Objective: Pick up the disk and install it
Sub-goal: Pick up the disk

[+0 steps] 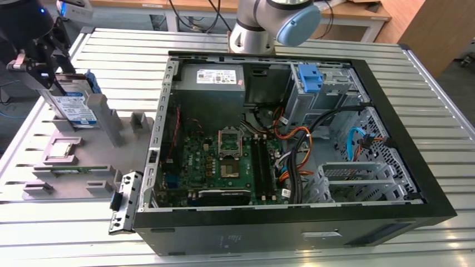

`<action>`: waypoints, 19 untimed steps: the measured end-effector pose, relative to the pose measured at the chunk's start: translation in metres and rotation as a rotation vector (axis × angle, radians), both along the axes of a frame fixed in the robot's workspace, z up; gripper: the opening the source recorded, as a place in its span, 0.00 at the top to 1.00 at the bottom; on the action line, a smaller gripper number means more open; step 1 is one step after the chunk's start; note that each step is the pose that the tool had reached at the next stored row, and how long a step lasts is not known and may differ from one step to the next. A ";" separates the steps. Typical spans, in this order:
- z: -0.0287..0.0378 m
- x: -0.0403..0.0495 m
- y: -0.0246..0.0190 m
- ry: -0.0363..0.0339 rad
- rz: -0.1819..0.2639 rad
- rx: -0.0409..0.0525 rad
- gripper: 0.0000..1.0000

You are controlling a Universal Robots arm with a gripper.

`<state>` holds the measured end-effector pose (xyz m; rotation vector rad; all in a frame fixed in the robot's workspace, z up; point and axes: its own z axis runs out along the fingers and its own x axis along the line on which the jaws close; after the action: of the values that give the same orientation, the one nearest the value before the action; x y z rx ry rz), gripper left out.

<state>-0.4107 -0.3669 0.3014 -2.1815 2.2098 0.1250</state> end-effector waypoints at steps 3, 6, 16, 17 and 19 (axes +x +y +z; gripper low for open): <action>0.0000 0.0000 -0.0003 0.0000 0.000 0.0000 0.35; 0.0000 0.0000 -0.0004 0.0000 0.000 0.0000 0.35; 0.0000 0.0000 -0.0007 0.0000 0.000 0.0000 0.45; 0.0000 0.0000 -0.0007 0.0000 0.000 0.0000 0.45; 0.0000 0.0000 -0.0008 0.0000 0.000 0.0000 0.52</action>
<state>-0.4107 -0.3677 0.3014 -2.1814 2.2099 0.1250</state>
